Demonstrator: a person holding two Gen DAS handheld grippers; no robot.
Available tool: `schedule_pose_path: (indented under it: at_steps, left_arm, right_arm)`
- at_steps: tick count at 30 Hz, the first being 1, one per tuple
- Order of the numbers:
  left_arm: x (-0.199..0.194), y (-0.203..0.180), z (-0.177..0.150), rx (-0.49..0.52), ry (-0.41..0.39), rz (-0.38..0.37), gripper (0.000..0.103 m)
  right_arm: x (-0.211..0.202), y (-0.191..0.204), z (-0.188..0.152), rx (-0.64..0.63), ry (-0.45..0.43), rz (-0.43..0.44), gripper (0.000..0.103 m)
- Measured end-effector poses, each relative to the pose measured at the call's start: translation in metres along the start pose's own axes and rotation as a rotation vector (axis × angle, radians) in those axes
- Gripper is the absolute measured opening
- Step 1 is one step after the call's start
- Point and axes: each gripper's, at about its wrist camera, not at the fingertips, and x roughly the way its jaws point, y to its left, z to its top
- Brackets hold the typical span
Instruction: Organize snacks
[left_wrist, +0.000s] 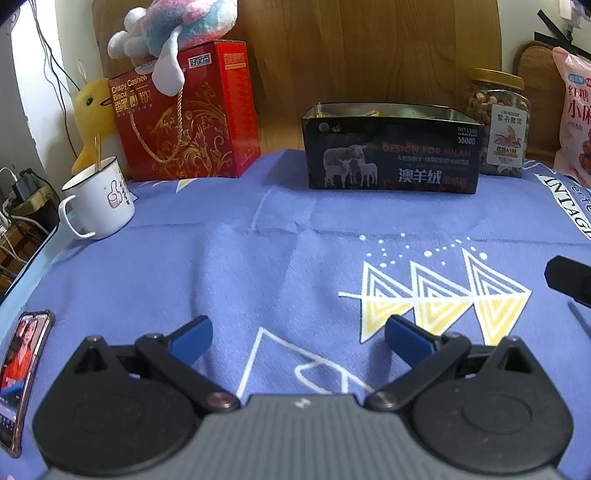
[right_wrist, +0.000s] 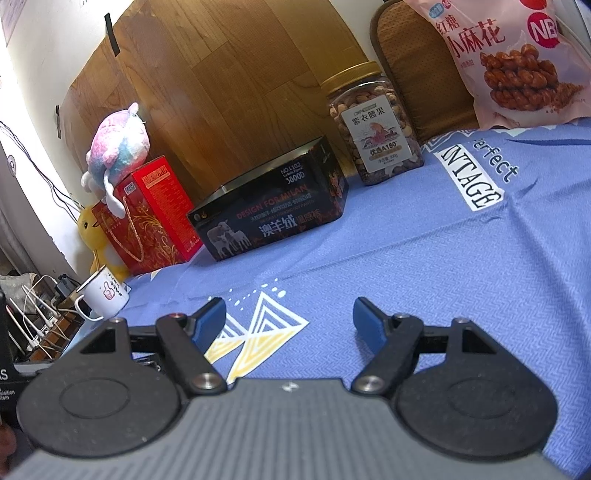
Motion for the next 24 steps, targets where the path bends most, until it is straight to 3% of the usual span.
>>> schedule_pose_path:
  at_steps: [24]
  left_arm:
    - [0.0038,-0.0017,-0.0007,-0.001,0.024,-0.021,0.103]
  right_arm:
    - [-0.0006,-0.0002,-0.0002,0.003,-0.002,0.002,0.078]
